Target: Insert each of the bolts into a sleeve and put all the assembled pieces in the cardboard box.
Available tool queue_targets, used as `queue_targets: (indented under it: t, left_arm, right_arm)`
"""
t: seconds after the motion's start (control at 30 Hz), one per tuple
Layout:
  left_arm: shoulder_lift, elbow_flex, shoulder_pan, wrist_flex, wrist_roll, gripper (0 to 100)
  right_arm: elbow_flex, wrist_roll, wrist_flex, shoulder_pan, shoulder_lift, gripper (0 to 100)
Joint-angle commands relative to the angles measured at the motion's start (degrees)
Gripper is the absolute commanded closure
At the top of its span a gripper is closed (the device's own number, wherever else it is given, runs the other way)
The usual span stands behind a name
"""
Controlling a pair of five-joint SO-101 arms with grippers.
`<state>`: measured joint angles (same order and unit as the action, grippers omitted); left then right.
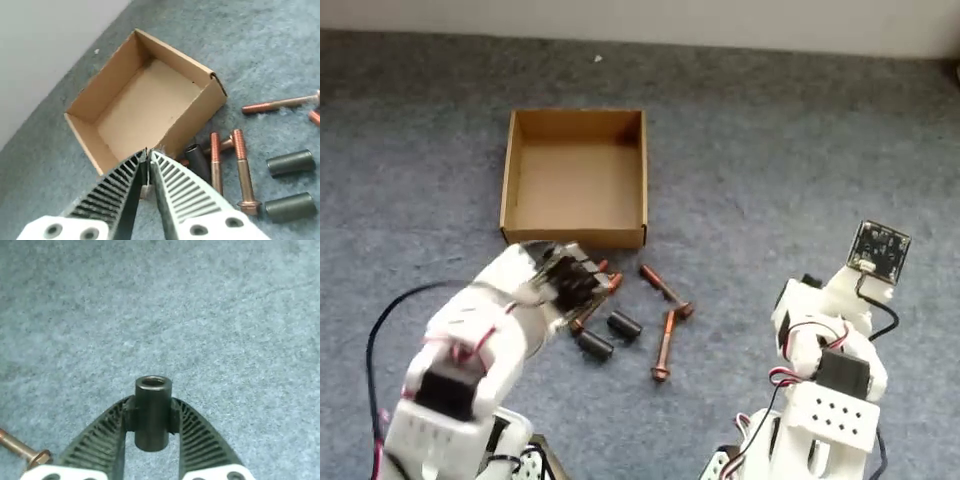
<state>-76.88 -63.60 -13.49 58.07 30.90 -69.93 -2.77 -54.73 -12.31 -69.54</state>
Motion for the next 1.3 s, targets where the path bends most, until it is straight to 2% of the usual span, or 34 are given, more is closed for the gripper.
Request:
queue_targets:
  t: [0.0, 0.13, 0.27, 0.43, 0.63, 0.93, 1.0, 1.1, 1.27]
  left_arm:
    - [24.6, 14.0, -5.8, 0.4, 6.0, 90]
    - [42.2, 23.6, -10.6, 0.4, 8.8, 80]
    - [58.0, 32.3, -14.4, 0.4, 16.1, 80]
    - [74.3, 42.4, -17.7, 0.4, 21.5, 80]
    - [88.2, 52.8, -20.0, 0.4, 22.6, 80]
    - [100.6, 61.4, -20.5, 0.4, 22.9, 80]
    - [100.9, 61.2, -21.0, 1.3, 25.2, 80]
    - [100.9, 61.7, -22.0, 6.8, 28.0, 80]
    - [99.5, 61.8, -22.4, 8.5, 28.0, 80]
  right_arm:
    - [-0.7, -0.9, 1.5, -0.9, -3.0, 99.3]
    - [-1.4, -0.9, 1.5, -1.0, -5.4, 99.3]
    - [-1.5, -0.9, 1.3, -2.3, -7.3, 99.3]
    - [-2.8, -0.9, 1.4, -4.7, -9.3, 99.3]
    - [-2.9, -0.9, 1.2, -4.8, -12.0, 99.3]
    - [-3.0, -0.9, 1.1, -4.6, -12.2, 99.3]
    - [-3.0, -0.9, 1.1, -4.6, -12.2, 99.3]
    - [-3.0, -0.9, 1.1, -4.6, -12.2, 99.3]
    - [-3.0, -0.9, 1.1, -4.6, -12.2, 99.3]
